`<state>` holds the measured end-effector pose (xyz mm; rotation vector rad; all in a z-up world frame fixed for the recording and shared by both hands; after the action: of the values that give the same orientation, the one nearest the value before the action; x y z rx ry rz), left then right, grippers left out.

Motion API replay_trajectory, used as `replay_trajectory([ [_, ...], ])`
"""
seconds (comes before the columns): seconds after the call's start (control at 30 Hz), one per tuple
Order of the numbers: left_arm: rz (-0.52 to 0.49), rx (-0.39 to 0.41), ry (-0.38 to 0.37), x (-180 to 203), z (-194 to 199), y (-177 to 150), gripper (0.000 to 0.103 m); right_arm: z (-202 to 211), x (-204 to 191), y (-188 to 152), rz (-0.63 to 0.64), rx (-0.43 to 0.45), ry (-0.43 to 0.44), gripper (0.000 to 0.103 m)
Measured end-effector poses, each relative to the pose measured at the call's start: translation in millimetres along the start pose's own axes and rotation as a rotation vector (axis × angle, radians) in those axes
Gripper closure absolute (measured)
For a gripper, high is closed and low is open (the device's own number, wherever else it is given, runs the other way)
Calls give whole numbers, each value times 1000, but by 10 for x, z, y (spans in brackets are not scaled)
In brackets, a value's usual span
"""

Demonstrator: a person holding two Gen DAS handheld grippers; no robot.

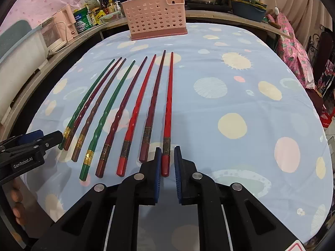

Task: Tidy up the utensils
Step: 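Grasp a red chopstick with the right tool while the left tool grasps a green chopstick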

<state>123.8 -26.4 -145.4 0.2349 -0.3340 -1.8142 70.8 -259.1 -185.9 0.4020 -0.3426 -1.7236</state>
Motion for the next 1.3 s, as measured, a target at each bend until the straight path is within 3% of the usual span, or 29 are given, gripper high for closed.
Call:
replay_trajectory([
  [0.63, 8, -17, 14, -10, -144, 6, 37, -11, -19, 20, 18, 13, -20, 92],
  [0.83, -3, -11, 8, 19, -123, 19, 52, -12, -22, 13, 21, 16, -21, 92],
  [0.9, -7, -10, 5, 35, -109, 24, 66, -12, -21, 14, 21, 16, -20, 92],
  [1.07, -3, -19, -13, 32, -97, 27, 87, -12, -21, 12, 19, 16, -18, 92],
  [1.3, 14, -44, -49, 10, -90, 19, 94, 1, -19, 12, 17, 11, -17, 95],
])
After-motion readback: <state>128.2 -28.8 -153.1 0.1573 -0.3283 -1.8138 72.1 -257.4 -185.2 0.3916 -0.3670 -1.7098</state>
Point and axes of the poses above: each gripper's, at about its wrist camera, not at the fingertips, and z roughly against the way its jaws point, x to its right, y to its top, the point moved 9 cm from there along -z, roughly the way its jaws point, and after that the axes turned 12 degrees about -x, right-handed, at the moved point
